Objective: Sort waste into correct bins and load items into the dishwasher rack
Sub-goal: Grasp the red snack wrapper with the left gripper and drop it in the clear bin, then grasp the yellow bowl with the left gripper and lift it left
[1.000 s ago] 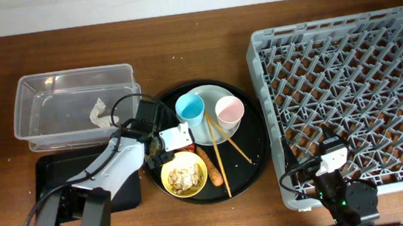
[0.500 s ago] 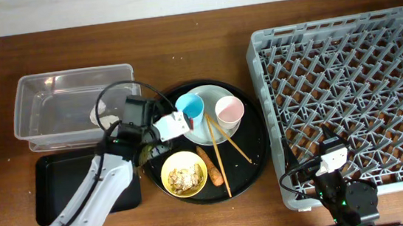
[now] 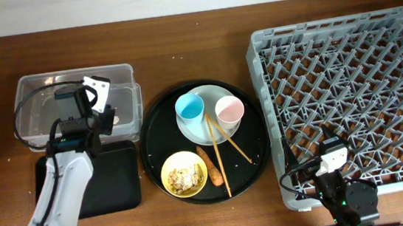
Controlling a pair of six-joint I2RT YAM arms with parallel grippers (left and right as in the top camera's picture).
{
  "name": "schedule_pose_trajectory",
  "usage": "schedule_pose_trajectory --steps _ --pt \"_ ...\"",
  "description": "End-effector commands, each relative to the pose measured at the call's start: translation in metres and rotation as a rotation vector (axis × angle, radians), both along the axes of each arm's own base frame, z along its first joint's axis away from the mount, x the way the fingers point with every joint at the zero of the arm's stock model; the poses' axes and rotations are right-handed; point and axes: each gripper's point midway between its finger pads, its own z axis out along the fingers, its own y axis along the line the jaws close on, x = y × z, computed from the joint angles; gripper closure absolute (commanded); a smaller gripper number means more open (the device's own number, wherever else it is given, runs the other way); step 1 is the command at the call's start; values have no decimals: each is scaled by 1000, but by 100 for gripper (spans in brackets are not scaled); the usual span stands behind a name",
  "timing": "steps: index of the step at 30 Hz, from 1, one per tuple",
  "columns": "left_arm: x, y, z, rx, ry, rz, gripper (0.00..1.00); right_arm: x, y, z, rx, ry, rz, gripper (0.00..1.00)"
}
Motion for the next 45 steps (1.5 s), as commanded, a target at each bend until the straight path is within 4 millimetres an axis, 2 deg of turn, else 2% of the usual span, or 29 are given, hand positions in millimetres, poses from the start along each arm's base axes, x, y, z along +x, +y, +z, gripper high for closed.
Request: schedule_pose_trajectory --steps 1,3,4,5,6,7,8,9,10,13,14,15,16,18,19,21,25,26,29,31,35,39,43,44,45 --pt "15 1 6 -22 -50 23 21 0 0 -2 0 4 -2 2" --pt "14 1 15 -45 -79 45 21 0 0 -2 0 4 -3 2" --pt "12 -1 23 -88 -102 78 13 0 0 -2 0 4 -2 2" --pt "6 -11 41 -140 -137 97 6 0 0 -2 0 4 -3 2" --pt "-4 -26 56 -194 -158 98 11 0 0 -2 0 4 -2 2" --pt "-23 -56 71 -329 -158 96 18 0 0 -2 0 4 -2 2" --pt "-35 -72 76 -395 -143 87 20 0 0 -2 0 4 -3 2" --pt "-54 -104 80 -471 -94 10 19 0 0 -2 0 4 -2 2" --pt "-73 -134 80 -521 -34 -96 1 0 0 -2 0 4 -2 2" --pt "-116 -191 69 -561 122 -290 1 0 0 -2 0 4 -2 2" --pt "-132 -210 65 -583 178 -360 19 0 0 -2 0 4 -3 2" --pt "-140 -220 65 -594 202 -401 70 0 0 -2 0 4 -3 2" --pt "-148 -231 64 -610 228 -431 82 0 0 -2 0 4 -2 2" --pt "-164 -254 57 -668 308 -403 81 0 0 -2 0 4 -2 2" --pt "-167 -255 45 -680 350 -286 82 0 0 -2 0 4 -2 2" --pt "-168 -244 14 -608 382 -36 81 0 0 -2 0 4 -2 2" --pt "-173 -251 -32 -435 416 33 72 0 0 -2 0 4 -3 2" --pt "-172 -251 -50 -377 433 48 70 0 0 -2 0 4 -2 1" --pt "-170 -249 -77 -312 471 76 64 0 0 -2 0 4 -3 2" --pt "-171 -253 -86 -308 494 74 64 0 0 -2 0 4 -3 2" --pt "-171 -253 -88 -304 499 76 64 0 0 -2 0 4 -2 2" --pt "-184 -265 -91 -310 532 30 66 0 0 -2 0 4 -2 2" --pt "-190 -267 -102 -276 558 24 66 0 0 -2 0 4 -3 2" --pt "-190 -267 -102 -275 559 24 70 0 0 -2 0 4 -2 2" --pt "-190 -267 -102 -275 558 25 80 0 0 -2 0 4 -2 1"
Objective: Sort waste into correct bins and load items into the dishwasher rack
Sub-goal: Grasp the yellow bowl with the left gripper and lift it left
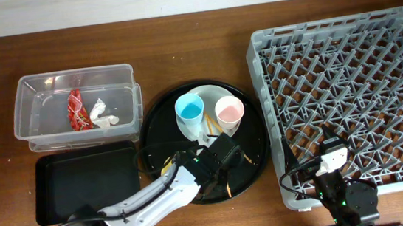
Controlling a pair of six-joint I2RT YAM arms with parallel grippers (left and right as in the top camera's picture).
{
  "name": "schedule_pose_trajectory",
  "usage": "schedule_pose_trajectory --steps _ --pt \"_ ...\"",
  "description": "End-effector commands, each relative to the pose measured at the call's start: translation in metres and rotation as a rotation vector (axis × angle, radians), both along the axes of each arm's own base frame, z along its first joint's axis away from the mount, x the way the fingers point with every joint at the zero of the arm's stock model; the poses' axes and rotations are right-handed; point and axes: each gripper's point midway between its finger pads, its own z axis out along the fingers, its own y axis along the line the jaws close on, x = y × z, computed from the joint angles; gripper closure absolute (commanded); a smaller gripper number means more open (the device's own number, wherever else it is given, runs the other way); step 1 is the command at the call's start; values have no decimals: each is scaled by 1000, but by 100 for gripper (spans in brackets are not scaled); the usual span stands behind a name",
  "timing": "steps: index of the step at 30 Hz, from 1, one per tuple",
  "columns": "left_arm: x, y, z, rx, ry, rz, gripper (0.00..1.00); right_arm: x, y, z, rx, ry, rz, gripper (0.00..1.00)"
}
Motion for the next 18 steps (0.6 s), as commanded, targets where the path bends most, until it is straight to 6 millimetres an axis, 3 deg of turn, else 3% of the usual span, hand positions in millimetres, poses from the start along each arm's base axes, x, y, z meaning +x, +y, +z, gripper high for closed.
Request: schedule_pose_trajectory --steps 1,5,7,11,14,18 --pt "0 0 -3 6 3 5 87 0 0 -3 1 5 -2 2" --pt "1 2 -3 16 -3 7 89 0 0 -3 1 5 -3 2" --pt "2 3 -2 21 -12 10 97 0 0 -3 1 5 -3 2" --pt "5 1 15 8 -49 -37 99 0 0 -3 1 5 -2 2" --pt "12 1 50 -31 -132 -145 100 0 0 -3 1 5 -3 2" --pt "16 35 99 -188 -102 -107 100 0 0 -3 1 5 -2 2"
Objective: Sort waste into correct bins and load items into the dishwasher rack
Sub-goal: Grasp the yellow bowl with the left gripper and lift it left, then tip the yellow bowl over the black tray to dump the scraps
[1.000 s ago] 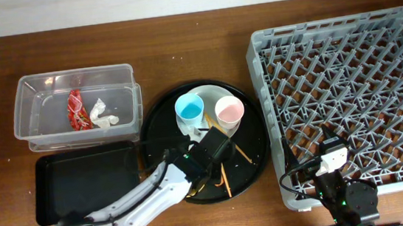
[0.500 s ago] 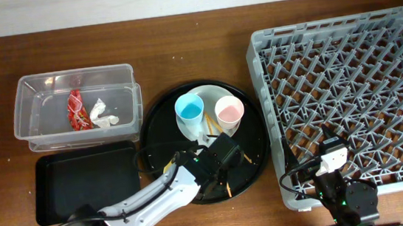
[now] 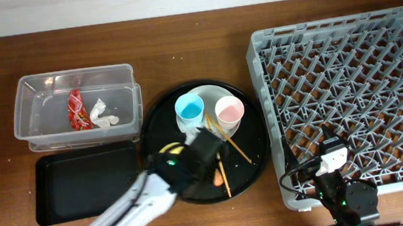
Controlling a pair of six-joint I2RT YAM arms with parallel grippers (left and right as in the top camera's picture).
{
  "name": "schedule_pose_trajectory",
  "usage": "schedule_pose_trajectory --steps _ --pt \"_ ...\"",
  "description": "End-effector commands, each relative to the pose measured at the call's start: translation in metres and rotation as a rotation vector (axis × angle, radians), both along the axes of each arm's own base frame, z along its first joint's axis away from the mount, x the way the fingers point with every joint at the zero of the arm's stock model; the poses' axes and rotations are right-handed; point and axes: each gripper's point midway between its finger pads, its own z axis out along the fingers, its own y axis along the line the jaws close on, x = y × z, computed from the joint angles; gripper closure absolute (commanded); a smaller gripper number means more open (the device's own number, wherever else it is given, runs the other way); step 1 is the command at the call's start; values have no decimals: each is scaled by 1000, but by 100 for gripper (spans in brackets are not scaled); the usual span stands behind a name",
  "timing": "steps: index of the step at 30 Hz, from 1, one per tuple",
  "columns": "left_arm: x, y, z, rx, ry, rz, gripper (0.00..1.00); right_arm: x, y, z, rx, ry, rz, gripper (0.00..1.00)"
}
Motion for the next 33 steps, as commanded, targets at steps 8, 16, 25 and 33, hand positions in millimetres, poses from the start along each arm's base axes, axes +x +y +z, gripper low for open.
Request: schedule_pose_trajectory --steps 8,16,25,33 --pt "29 130 99 -431 -101 241 100 0 0 -3 1 5 -2 2" --pt "33 196 114 -732 -246 375 100 0 0 -3 1 5 -2 2" --pt "25 258 94 -1015 -444 570 100 0 0 -3 1 5 -3 2" --pt "39 275 91 -1265 -482 506 100 0 0 -3 1 5 -3 2"
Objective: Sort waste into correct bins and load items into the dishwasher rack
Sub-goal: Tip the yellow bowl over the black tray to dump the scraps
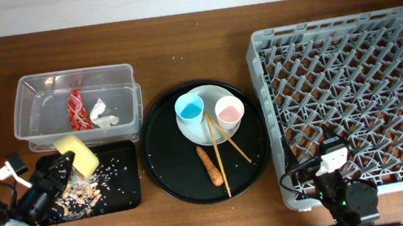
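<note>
My left gripper (60, 168) is at the lower left, shut on the yellow bowl (77, 153). It holds the bowl tipped over the black rectangular tray (120, 187). Food scraps (83, 187) lie scattered on that tray. On the round black tray (163, 161) a white plate (211, 133) carries a blue cup (190, 108) and a pink cup (229, 111). Chopsticks (223, 146) and a carrot (209, 164) lie beside the plate. My right gripper (329, 136) rests at the front edge of the grey dishwasher rack (346, 77), its fingers together and holding nothing.
A clear plastic bin (39, 125) at the back left holds a red wrapper (77, 110) and crumpled white paper (101, 112). The rack fills the right side of the wooden table (179, 33).
My left gripper was over the round tray at the yellow bowl. It is now at the lower left, holding the bowl tipped over the rectangular tray, and scraps now lie on that tray.
First my left gripper hung over the clear bin while the bowl of scraps stood on the round tray. Then wrapper and paper showed in the bin and my arm reached the bowl. Now the bowl is tipped over the rectangular tray. The right arm stayed still.
</note>
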Controlling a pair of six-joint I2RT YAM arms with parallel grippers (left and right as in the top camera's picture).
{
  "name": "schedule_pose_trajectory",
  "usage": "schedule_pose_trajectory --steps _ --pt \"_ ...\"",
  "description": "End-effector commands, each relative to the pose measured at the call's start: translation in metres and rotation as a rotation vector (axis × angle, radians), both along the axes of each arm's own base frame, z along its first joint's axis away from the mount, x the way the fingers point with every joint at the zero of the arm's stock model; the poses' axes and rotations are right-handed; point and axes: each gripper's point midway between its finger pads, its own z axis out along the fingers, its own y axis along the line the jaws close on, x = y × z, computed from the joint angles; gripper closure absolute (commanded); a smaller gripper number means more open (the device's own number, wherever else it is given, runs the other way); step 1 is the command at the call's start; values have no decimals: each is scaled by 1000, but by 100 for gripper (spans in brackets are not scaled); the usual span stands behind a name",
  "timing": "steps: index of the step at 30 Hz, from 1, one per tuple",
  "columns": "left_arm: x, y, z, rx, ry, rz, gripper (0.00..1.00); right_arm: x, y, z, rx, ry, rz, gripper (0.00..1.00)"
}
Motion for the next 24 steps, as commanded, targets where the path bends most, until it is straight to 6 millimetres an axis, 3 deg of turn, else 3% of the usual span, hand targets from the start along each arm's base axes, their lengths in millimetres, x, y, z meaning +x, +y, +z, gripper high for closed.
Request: schedule_pose_trajectory --steps 1,9,20,22,24 --pt "1 -1 3 -140 -70 -43 100 0 0 -3 1 5 -2 2" --pt "-5 -10 -2 -314 17 -36 100 0 0 -3 1 5 -2 2" --pt "-4 -7 -2 -269 -13 -38 100 0 0 -3 1 5 -2 2" --pt "-6 -10 -1 -361 49 -28 100 0 0 -3 1 5 -2 2" --pt "0 -1 0 -217 -47 -41 100 0 0 -3 1 5 -2 2"
